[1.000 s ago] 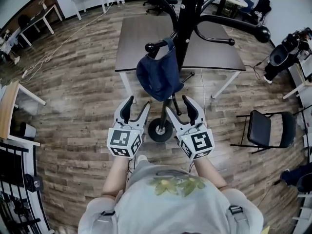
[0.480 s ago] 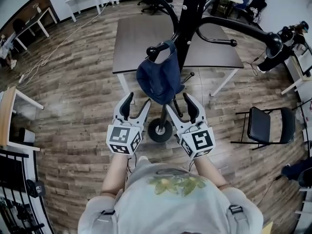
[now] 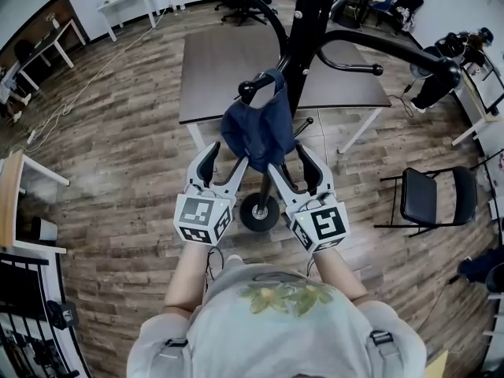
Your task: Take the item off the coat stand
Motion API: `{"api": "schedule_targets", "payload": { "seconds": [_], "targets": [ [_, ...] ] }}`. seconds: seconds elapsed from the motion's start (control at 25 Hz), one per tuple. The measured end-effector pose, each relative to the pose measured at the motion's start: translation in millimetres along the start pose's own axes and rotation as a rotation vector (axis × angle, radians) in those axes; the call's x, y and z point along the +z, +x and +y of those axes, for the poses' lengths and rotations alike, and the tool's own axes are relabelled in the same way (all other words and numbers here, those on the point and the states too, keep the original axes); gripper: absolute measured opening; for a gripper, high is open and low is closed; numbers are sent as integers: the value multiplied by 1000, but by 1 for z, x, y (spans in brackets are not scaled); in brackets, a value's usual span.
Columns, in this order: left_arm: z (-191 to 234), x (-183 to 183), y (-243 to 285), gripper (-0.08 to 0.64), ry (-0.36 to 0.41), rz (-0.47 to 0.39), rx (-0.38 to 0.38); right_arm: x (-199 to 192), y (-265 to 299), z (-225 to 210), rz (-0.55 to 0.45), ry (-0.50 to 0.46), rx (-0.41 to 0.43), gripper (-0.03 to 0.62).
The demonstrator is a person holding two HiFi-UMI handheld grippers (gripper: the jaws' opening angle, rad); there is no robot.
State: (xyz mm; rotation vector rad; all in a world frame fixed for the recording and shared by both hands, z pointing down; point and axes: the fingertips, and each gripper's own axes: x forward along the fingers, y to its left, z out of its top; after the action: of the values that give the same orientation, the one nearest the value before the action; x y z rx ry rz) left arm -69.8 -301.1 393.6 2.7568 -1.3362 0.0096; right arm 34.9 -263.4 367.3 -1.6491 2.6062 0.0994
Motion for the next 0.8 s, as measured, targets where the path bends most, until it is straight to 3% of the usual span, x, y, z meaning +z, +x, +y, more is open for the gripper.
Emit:
{"api": "schedule_targets", "payload": {
  "seconds": [0.8],
  "targets": [
    [-1,0,22,267,19,0,-44,0,9,-7,8,-30,-44,249]
  ]
}}
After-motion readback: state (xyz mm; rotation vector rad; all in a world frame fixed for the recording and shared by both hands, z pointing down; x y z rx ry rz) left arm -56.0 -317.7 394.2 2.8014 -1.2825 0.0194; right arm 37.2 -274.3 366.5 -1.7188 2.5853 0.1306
